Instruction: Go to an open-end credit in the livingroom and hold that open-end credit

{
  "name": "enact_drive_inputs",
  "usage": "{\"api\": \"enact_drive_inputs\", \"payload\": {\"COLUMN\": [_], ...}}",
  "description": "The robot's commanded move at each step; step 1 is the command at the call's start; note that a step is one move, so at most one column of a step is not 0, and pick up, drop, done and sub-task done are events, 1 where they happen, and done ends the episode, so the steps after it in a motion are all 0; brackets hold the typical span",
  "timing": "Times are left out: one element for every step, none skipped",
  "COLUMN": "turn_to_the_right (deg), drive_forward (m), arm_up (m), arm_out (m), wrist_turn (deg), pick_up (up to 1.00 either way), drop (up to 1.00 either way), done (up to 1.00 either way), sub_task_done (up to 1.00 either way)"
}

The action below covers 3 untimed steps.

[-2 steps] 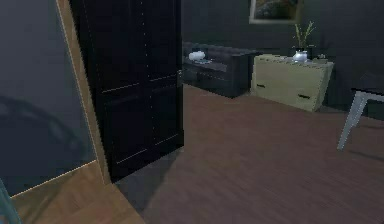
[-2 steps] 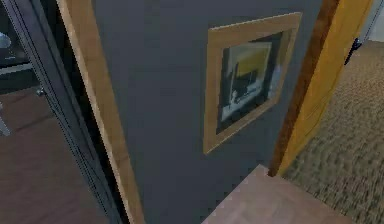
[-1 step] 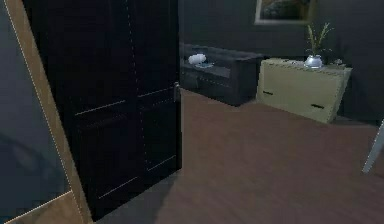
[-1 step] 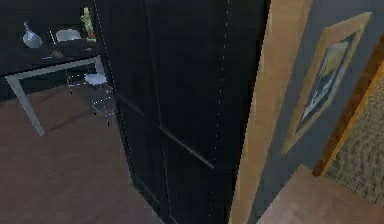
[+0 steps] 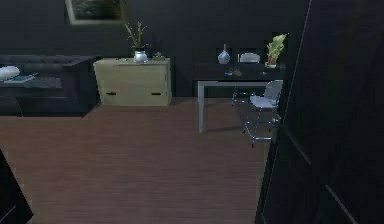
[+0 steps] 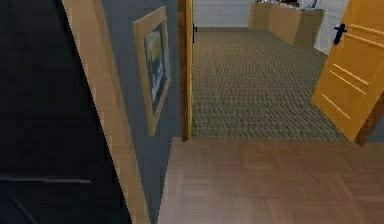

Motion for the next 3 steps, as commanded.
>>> {"api": "enact_drive_inputs", "payload": {"turn_to_the_right": [6.0,0.0,3.0], "drive_forward": [0.0,1.0,0.0], "arm_up": [0.0,0.0,0.0], "arm_out": [0.0,0.0,0.0], "wrist_turn": [0.0,0.0,0.0], "pick_up": [0.0,0.0,0.0], "drop": [0.0,0.0,0.0], "done": [0.0,0.0,0.0], "sub_task_done": [0.0,0.0,0.0]}}
